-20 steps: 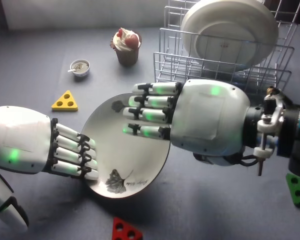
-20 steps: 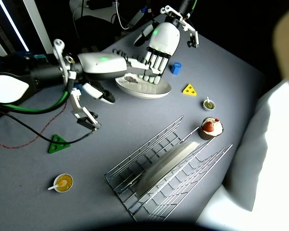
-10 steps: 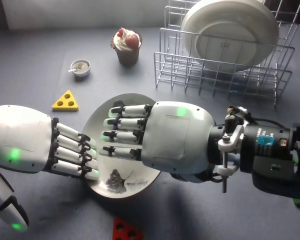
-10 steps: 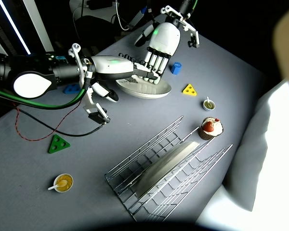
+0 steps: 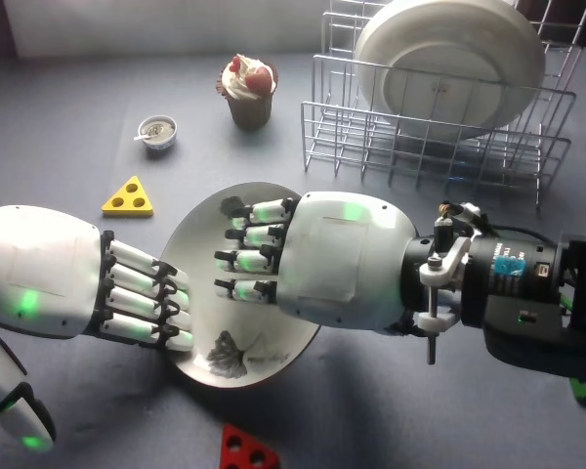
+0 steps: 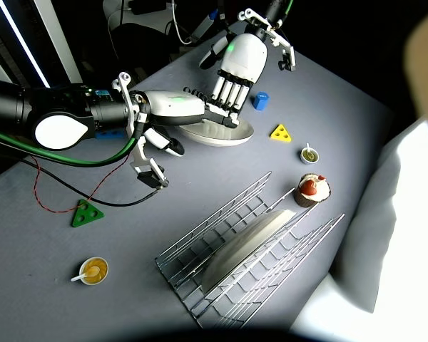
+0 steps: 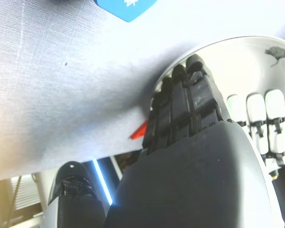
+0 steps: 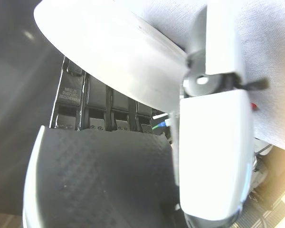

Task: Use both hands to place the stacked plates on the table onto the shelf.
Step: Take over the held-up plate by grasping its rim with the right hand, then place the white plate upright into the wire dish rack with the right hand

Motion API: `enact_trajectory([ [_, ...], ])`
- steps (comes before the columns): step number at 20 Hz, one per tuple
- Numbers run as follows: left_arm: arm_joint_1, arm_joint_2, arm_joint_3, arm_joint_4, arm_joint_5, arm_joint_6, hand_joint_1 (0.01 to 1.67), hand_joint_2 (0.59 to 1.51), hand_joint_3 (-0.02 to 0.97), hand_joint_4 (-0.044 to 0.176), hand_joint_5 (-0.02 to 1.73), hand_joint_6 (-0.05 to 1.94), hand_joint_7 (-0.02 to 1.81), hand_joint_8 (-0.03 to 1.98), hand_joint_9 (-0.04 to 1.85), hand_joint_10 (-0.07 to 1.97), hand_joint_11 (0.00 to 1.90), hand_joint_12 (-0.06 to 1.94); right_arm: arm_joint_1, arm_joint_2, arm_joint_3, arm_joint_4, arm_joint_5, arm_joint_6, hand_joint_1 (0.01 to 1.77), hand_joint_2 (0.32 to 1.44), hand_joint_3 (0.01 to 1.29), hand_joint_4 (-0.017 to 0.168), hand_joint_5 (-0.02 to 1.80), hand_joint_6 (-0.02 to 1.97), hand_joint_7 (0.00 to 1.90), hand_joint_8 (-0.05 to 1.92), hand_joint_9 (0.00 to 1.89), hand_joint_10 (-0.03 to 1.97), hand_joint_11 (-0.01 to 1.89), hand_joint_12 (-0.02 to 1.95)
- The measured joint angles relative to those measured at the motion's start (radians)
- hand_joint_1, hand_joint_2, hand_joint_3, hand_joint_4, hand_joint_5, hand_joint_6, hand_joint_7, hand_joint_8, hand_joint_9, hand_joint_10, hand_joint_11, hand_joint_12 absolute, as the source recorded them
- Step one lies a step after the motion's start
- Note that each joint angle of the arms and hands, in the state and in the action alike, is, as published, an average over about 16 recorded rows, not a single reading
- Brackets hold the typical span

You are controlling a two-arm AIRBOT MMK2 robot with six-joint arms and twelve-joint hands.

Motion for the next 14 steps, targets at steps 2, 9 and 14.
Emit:
enact_trajectory([
  [2, 0.0, 0.0, 0.0, -0.001, 0.0, 0.0, 0.02, 0.99, -0.001, -0.011, 0.09, -0.03, 0.15, 0.0, 0.17, 0.0, 0.16, 0.01, 0.0, -0.003, 0.003, 0.001, 0.002, 0.0, 1.34, 0.96, 0.01, 0.003, 0.53, 0.01, 0.51, 0.0, 0.54, 0.0, 0.53, 0.15],
  [9, -0.002, 0.001, 0.002, -0.033, 0.004, 0.01, 0.02, 0.982, -0.001, -0.009, 0.09, -0.03, 0.16, 0.0, 0.17, 0.01, 0.16, 0.01, 0.002, 0.003, -0.007, 0.008, 0.018, 0.0, 1.5, 0.99, 0.01, 0.001, 0.75, 0.1, 0.78, 0.09, 0.81, 0.23, 0.77, 0.68],
  [14, -0.02, 0.006, 0.016, -0.114, 0.01, 0.028, 0.02, 0.981, -0.001, -0.005, 0.11, -0.01, 0.18, 0.01, 0.19, 0.01, 0.16, 0.01, 0.013, 0.037, -0.037, 0.047, 0.022, 0.001, 1.5, 0.98, 0.01, -0.001, 0.83, 0.3, 0.93, 0.24, 0.96, 0.5, 0.94, 0.8],
])
